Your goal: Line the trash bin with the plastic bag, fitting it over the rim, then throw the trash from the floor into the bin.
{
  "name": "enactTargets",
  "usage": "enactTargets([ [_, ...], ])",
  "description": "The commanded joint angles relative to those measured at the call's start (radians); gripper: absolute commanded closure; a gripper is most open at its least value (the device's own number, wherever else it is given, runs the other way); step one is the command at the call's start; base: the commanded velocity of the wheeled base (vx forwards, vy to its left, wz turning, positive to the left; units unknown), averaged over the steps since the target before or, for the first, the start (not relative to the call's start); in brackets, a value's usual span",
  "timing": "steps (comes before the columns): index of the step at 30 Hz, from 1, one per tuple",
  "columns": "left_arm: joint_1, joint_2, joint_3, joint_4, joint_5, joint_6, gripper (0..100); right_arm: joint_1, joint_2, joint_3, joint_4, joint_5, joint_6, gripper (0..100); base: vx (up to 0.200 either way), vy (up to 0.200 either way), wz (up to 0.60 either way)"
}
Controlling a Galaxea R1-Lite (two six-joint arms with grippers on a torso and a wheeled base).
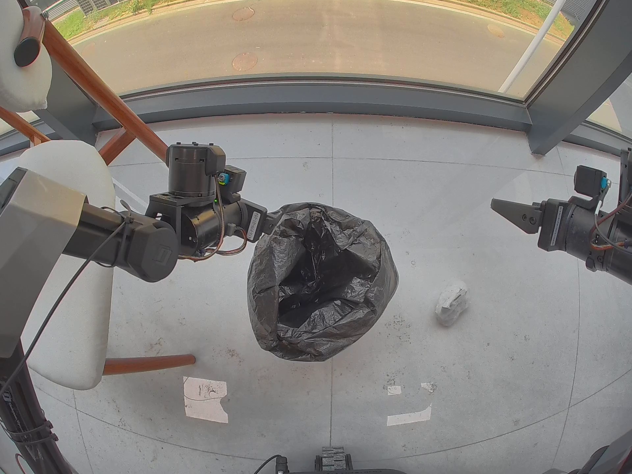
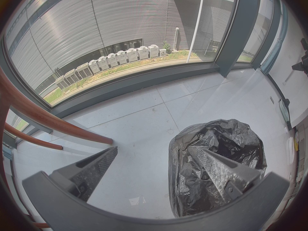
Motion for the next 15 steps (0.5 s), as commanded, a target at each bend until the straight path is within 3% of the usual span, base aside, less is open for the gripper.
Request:
enactTargets([
  [1, -0.004, -0.021, 0.008, -0.001, 0.0, 0.0, 0, -0.015, 0.002, 0.0, -0.001, -0.004, 0.001, 0, 0.0, 0.0, 0.0],
  [15, -0.032, -0.164, 0.083, 0.034, -0.035, 0.008, 0, -0.096, 0.128, -0.016, -0.008, -0.006, 0.001, 0, 0.0, 0.0, 0.0],
])
